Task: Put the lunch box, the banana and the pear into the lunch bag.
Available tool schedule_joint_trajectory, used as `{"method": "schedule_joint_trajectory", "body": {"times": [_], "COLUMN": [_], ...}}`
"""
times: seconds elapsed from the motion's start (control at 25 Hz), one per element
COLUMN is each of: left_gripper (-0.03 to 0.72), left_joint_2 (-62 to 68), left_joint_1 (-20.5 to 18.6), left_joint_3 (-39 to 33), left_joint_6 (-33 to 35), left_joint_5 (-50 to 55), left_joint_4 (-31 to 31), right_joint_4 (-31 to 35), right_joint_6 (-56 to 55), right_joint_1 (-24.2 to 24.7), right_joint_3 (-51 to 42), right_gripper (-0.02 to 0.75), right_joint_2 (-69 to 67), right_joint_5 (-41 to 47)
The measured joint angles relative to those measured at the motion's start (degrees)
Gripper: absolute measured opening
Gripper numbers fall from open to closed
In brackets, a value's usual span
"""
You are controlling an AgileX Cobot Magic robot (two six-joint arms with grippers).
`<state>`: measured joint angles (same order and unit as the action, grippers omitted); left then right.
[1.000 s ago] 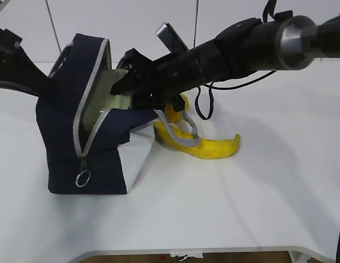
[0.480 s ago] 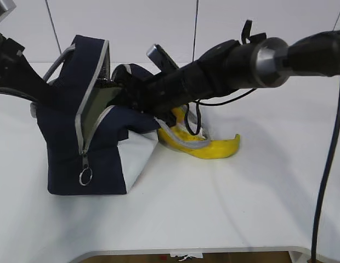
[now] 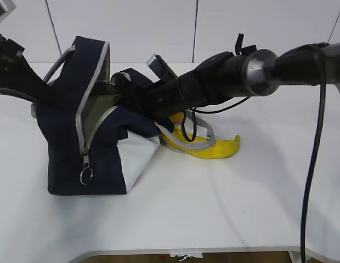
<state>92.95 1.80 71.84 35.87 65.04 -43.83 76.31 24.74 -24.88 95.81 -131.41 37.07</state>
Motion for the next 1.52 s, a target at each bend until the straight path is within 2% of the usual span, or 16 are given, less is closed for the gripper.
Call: {"method": "schedule_joint_trajectory", "body": {"times": [0.32, 0.84, 1.28, 1.52], "left_gripper": [-0.001, -0.002, -0.002, -0.002], "left_joint_2": [0.0, 0.0, 0.0, 0.0], "left_joint_1": [0.0, 0.0, 0.0, 0.0], "left_joint_3": [0.0, 0.0, 0.0, 0.1], "left_joint_6": [0.0, 0.0, 0.0, 0.0], "left_joint_5": [0.4, 1.1, 1.1, 1.1], "left_joint_4": [0.0, 0.0, 0.6, 1.5], "right_joint_4": [0.3, -14.0, -41.4, -52.8], "right_joint_6": [0.0, 2.5, -0.1, -5.3], "right_joint_1": [1.0, 2.6, 2.6, 2.6], "right_joint_3": [0.5, 1.5, 9.5, 10.1], "right_gripper": [0.582, 0.592, 0.592, 0.587], "right_joint_2": [0.0, 10.6, 16.0, 17.0], "right_joint_5": [5.4, 13.7, 31.3, 33.1]}}
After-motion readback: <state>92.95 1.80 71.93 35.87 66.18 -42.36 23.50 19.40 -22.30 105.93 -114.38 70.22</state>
